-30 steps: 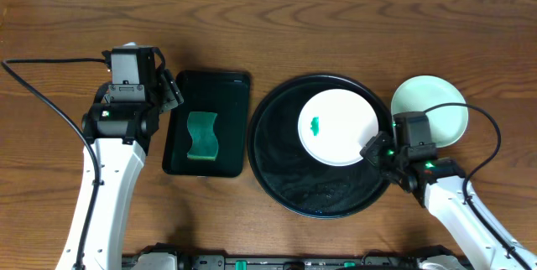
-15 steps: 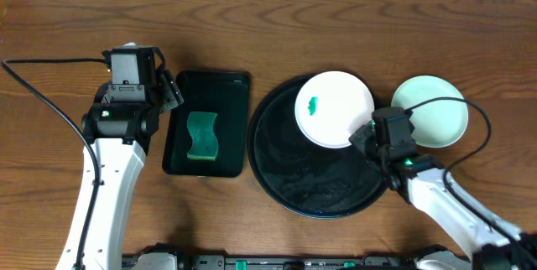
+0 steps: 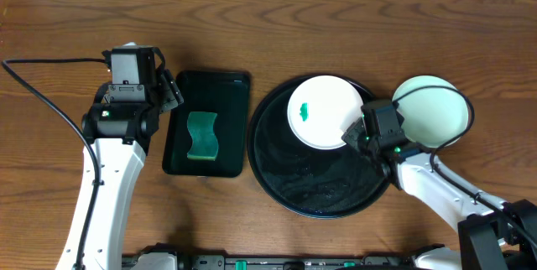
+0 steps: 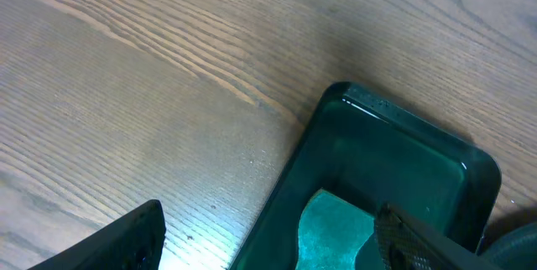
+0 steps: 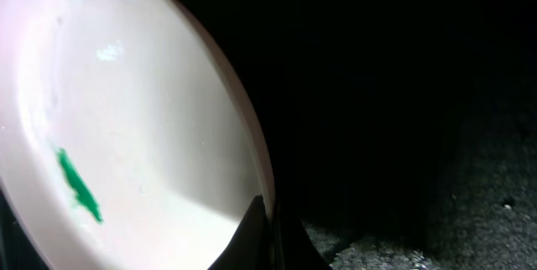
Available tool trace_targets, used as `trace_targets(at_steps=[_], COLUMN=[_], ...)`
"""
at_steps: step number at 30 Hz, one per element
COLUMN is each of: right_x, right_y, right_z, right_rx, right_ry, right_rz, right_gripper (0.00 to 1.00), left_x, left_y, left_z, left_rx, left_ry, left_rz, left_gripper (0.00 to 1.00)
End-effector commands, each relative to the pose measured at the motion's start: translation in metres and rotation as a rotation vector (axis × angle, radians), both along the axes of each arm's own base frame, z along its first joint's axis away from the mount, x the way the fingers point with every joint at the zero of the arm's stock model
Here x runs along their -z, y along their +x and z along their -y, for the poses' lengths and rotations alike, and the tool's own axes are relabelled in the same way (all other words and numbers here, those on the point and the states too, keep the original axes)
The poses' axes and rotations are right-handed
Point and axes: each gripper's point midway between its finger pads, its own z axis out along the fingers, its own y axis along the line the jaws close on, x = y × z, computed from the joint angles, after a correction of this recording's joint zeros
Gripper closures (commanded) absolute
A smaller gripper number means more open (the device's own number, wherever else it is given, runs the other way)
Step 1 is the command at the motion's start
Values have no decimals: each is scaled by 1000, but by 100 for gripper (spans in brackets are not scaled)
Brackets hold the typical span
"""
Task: Clean dirty plates on tray and stack at the side
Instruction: 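Grip the white plate rim and drag it up-left on the tray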
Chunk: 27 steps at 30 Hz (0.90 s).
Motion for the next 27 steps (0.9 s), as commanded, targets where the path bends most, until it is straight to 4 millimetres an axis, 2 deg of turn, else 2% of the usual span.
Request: trace_targets(at_steps=[1, 18, 27], right_x=[-17, -19, 4], right_y=[11, 13, 8], right_z=[-8, -2, 4], right_rx=[-94, -46, -2], right_ry=[-53, -68, -92], right_rz=[18, 12, -50], right_gripper=[99, 99, 99], left_x=[-6, -6, -6], left_y=[2, 2, 2], left_z=[-4, -4, -4], left_rx=[-14, -14, -14], left_ry=[17, 17, 17], left_rz=[14, 13, 14], left_gripper=[20, 20, 20])
